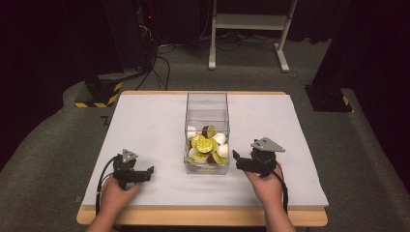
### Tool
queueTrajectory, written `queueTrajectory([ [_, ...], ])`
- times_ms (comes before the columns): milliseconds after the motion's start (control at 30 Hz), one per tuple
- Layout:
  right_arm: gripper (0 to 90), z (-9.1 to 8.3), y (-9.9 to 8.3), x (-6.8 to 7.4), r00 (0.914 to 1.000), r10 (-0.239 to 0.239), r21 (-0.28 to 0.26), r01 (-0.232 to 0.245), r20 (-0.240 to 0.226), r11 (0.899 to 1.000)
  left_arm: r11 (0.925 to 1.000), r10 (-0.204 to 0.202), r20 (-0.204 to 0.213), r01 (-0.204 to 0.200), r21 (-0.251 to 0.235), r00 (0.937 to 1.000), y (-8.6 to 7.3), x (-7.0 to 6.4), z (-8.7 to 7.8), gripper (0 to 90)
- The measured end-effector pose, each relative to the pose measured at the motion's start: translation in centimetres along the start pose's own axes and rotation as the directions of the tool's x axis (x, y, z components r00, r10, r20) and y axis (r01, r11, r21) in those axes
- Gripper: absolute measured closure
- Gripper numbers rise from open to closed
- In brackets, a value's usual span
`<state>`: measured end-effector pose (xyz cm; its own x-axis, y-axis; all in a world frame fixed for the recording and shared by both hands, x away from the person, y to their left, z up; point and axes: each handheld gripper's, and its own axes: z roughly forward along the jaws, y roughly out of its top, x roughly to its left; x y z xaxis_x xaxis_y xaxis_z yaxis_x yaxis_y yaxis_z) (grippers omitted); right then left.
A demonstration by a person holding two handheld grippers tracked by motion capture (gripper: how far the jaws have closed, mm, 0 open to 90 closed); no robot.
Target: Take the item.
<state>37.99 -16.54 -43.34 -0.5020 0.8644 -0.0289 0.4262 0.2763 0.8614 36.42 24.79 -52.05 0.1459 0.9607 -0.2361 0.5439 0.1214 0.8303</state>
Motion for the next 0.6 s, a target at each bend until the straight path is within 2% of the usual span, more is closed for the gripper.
queueTrajectory([
  [33,11.3,-0.1,0.3,0.2,0.9999,-0.012,-0.006,0.012,-0.004,1.0,1.0,-0.001,0.001,0.001,0.001,1.0,0.0,0.0,0.0,4.2],
  [267,11.5,0.0,1.4,0.9,0.9992,-0.014,-0.03,0.013,-0.038,0.999,1.0,-0.004,0.003,0.004,-0.001,1.0,0.0,0.0,0.0,4.2],
  [600,11.5,0.4,2.2,1.7,0.998,-0.024,-0.036,0.022,-0.059,0.999,1.0,-0.008,0.002,0.008,-0.004,1.0,0.0,0.0,0.0,4.2],
])
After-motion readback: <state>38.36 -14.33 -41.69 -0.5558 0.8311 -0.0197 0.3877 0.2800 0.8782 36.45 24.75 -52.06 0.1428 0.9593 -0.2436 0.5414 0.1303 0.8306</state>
